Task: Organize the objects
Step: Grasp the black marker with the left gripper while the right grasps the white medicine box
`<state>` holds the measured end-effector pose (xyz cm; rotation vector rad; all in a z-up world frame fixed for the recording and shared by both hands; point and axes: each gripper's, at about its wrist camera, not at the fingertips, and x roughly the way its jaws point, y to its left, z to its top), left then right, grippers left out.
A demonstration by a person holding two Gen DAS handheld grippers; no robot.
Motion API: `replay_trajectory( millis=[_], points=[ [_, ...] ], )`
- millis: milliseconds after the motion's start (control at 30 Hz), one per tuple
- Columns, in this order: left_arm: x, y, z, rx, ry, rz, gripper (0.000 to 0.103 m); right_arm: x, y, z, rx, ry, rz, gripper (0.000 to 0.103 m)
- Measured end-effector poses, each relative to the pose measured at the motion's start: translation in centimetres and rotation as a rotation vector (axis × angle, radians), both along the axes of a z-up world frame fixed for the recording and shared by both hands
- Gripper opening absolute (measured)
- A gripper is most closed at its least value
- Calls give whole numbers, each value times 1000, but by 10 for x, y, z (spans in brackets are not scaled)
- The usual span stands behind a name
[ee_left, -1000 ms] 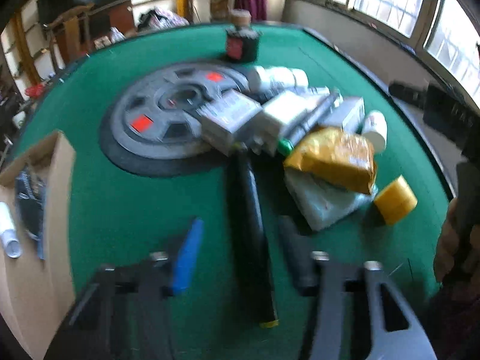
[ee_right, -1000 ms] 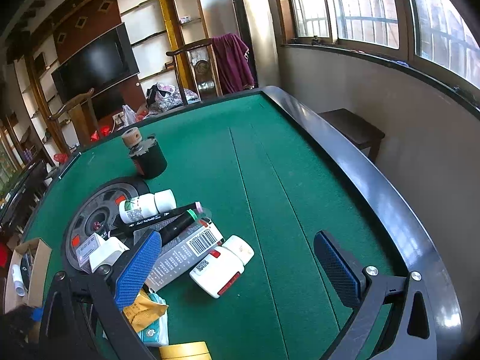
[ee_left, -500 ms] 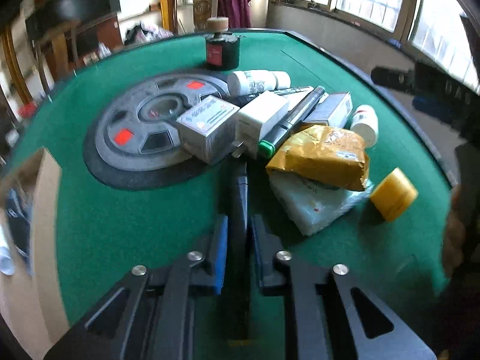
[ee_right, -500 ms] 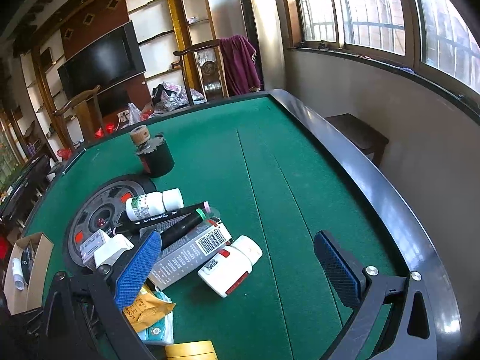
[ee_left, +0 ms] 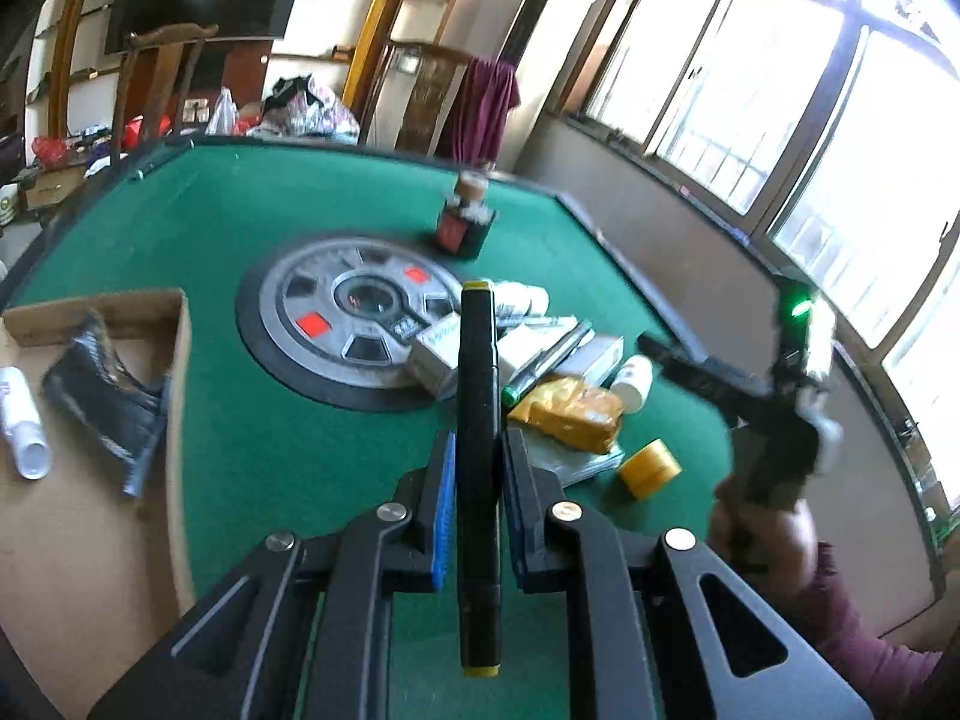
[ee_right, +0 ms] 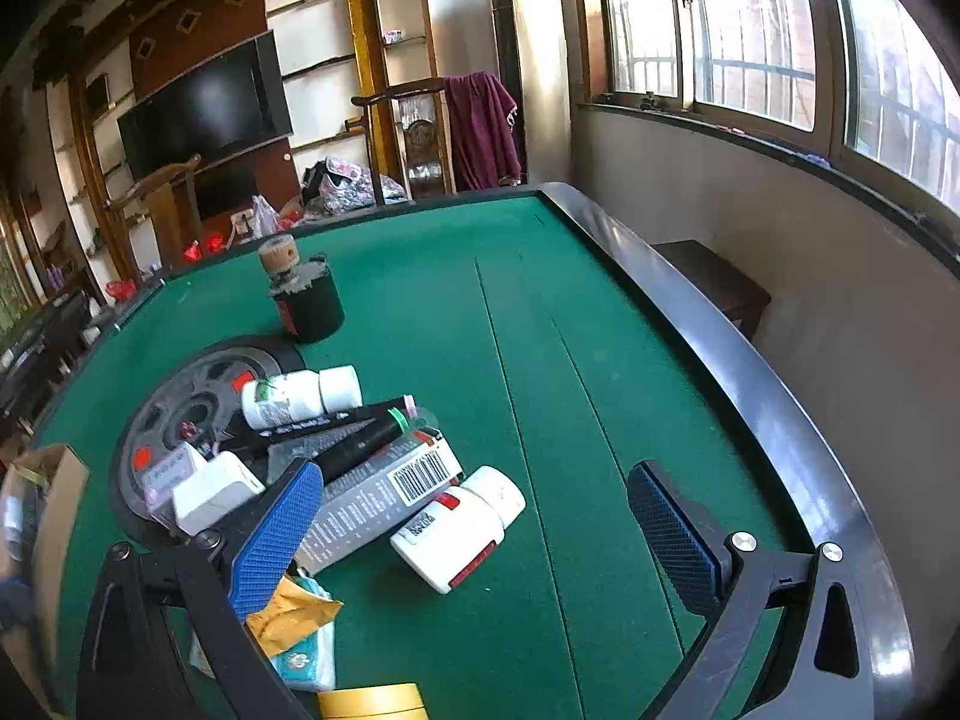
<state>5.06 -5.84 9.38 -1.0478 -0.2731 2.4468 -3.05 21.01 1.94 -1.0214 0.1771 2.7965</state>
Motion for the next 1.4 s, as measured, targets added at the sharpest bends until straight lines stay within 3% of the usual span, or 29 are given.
replay_trajectory(
  millis=[200, 367, 500, 667, 867, 1033, 1233, 1300, 1400],
  points=[
    [27, -56, 28, 97, 67, 66, 14, -3, -14, -9, 83, -9, 13, 103],
    [48, -103, 29, 143, 91, 144, 14, 3, -33, 1, 176, 29, 25, 103],
    [59, -139, 23, 164, 96, 207, 14, 8, -53, 19, 94, 21, 109, 103],
    [75, -172, 13, 180, 108, 274, 14, -2, -101, 36, 25, -37, 302, 103],
    [90, -200, 4, 167, 114, 313, 14, -35, -138, 36, -160, -195, 485, 103],
    [88, -214, -9, 172, 101, 319, 14, -56, -165, 13, -42, -295, 526, 103],
    [79, -217, -24, 178, 68, 307, 14, -72, -188, -13, 205, -357, 515, 101],
    [76, -218, -28, 180, 59, 306, 14, -78, -189, -21, 234, -383, 515, 95],
    [73, -219, -32, 178, 50, 309, 14, -82, -187, -29, 237, -410, 512, 63]
  ],
)
